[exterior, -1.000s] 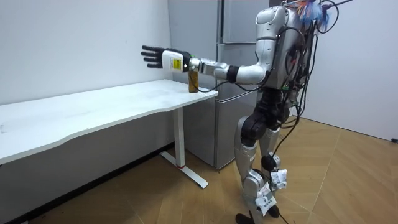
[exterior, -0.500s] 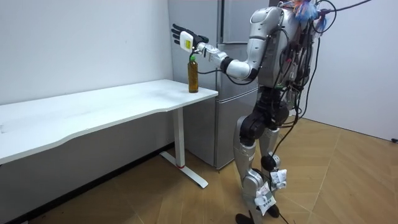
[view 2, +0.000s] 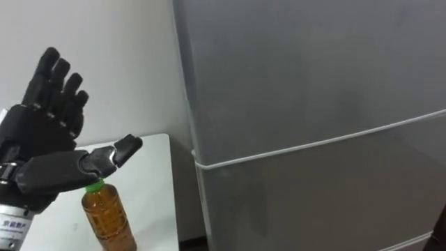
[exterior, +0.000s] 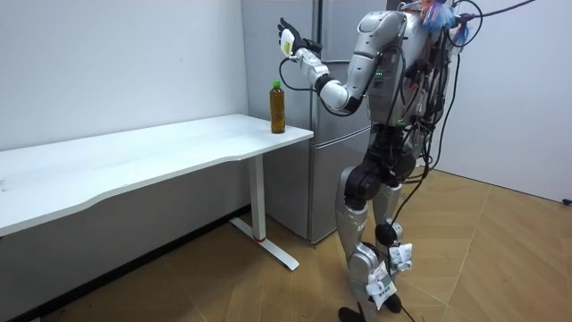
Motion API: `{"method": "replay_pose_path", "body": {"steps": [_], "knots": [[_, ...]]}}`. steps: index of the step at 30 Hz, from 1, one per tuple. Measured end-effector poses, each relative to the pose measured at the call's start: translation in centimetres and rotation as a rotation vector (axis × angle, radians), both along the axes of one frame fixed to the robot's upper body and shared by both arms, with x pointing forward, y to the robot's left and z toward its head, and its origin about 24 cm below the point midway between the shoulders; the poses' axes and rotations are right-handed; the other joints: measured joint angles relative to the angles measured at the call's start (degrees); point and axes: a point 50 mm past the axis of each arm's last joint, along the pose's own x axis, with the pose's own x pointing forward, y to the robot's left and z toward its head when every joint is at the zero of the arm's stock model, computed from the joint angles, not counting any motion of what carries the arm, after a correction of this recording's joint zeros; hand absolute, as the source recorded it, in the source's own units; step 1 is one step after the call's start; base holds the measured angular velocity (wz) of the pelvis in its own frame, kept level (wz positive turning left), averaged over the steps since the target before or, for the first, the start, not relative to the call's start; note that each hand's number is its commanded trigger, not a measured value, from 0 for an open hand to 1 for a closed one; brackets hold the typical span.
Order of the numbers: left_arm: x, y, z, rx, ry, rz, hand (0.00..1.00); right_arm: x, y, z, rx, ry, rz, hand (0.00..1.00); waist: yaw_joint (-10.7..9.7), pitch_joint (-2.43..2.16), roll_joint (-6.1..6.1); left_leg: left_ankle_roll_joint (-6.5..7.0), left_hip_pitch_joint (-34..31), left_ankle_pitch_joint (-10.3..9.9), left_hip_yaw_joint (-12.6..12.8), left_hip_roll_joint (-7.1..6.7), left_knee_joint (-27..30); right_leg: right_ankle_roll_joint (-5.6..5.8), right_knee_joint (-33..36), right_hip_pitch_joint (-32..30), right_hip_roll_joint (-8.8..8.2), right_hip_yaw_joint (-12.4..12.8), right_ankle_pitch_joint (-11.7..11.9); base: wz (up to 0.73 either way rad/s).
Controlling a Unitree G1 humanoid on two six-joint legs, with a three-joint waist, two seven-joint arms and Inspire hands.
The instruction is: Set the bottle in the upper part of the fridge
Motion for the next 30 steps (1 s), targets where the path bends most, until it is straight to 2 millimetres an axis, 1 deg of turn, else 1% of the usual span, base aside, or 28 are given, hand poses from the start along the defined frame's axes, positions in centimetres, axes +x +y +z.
{"method": "replay_pose_path", "body": {"steps": [3,4,7,12,13,19,22,28,30], "knots": [[0.2,-0.5,0.9,0.013,-0.030,-0.037,0.00,0.2,0.1,0.0,-0.001,0.005,0.014,0.00,0.0,-0.15,0.14,0.00,-0.4,0.0,0.2,-0.01,0.0,0.00,0.0,-0.1,-0.03,0.0,0.0,0.01],[0.3,-0.7,1.2,0.018,-0.042,-0.049,0.00,0.3,0.0,0.0,-0.002,0.005,0.016,0.00,-0.1,-0.30,0.29,0.00,-0.7,0.0,0.2,-0.01,0.0,-0.01,0.0,-0.2,-0.05,-0.1,0.0,0.04],[0.5,-1.0,1.7,0.033,-0.061,-0.077,0.00,0.4,0.1,0.0,0.001,0.007,0.018,0.00,-0.1,-0.37,0.40,0.00,-0.7,0.0,0.2,0.00,0.0,-0.01,0.0,-0.2,-0.06,-0.1,0.0,0.02],[0.5,-1.7,1.5,0.035,-0.046,-0.143,0.00,0.5,0.1,0.0,0.006,0.006,0.010,0.00,-0.6,-0.41,0.58,0.00,-0.8,0.0,0.1,0.01,0.0,-0.02,-0.1,-0.2,-0.06,-0.3,0.0,0.02],[0.5,-1.9,1.5,0.043,-0.042,-0.162,0.00,0.7,0.1,0.0,0.009,0.005,0.011,0.00,-1.2,-0.41,0.59,0.00,-0.8,0.0,0.0,0.00,0.0,-0.02,-0.1,-0.1,-0.09,-0.4,0.0,0.00],[0.4,-2.9,1.3,0.091,-0.037,-0.258,0.00,0.9,0.2,0.0,0.021,0.009,0.013,0.00,-2.6,-0.47,1.04,0.00,-0.7,0.0,0.1,-0.01,0.0,-0.02,0.0,-0.2,-0.08,-0.1,0.1,-0.01],[0.3,-3.5,1.1,0.107,-0.025,-0.310,0.00,0.8,0.2,0.0,0.021,0.013,0.014,0.00,-2.7,-0.56,1.24,0.00,-0.7,0.0,0.2,0.00,0.0,-0.02,0.0,-0.2,-0.06,0.0,0.1,0.00],[0.2,-4.5,0.8,0.118,-0.015,-0.386,0.00,0.9,0.1,0.0,0.011,0.019,0.013,0.00,-2.7,-0.49,1.32,0.00,-0.8,0.0,0.3,0.01,0.1,-0.03,0.0,-0.6,-0.05,0.0,0.0,0.00],[0.1,-5.1,0.7,0.101,-0.010,-0.427,0.00,0.9,0.1,0.0,0.012,0.019,0.010,0.00,-2.7,-0.39,1.18,0.00,-0.9,0.0,0.2,0.01,0.1,-0.03,0.0,-0.7,-0.05,-0.1,0.0,0.00]]}}
